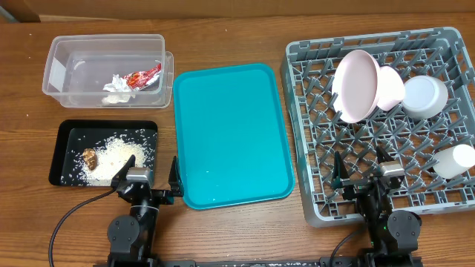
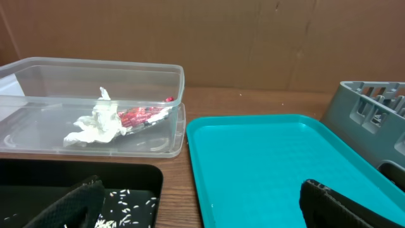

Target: Sort waste into correct bins and load items into the dishwasher

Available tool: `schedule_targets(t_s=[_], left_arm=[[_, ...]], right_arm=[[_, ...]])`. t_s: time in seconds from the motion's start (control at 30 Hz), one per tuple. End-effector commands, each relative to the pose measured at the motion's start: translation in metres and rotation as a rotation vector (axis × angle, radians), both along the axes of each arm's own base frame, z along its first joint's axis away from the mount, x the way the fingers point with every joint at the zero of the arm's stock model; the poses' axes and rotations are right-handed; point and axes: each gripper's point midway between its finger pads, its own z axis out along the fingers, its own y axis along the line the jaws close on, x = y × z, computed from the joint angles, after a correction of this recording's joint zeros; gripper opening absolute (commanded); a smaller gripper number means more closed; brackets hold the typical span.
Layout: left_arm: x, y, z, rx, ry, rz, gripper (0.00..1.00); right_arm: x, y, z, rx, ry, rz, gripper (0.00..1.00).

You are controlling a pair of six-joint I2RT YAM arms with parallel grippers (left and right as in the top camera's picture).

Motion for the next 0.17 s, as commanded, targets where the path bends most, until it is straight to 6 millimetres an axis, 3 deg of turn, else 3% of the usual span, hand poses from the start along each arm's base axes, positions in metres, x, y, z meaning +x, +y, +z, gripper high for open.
schedule_targets(t_s=[0.0,0.13], left_arm=[[-0.0003,-0.0016,-0.0003,-0.011,-0.004,-0.006,0.99],[-0.0003,-0.0016,-0.0003,-0.011,-0.004,-0.006,1.0]], right_arm=[[0.0003,-0.0021,-0.0012,0.0,-0.006,-0.01,1.0],[0.0003,-0.0021,-0.0012,0.0,-0.006,-0.01,1.0]])
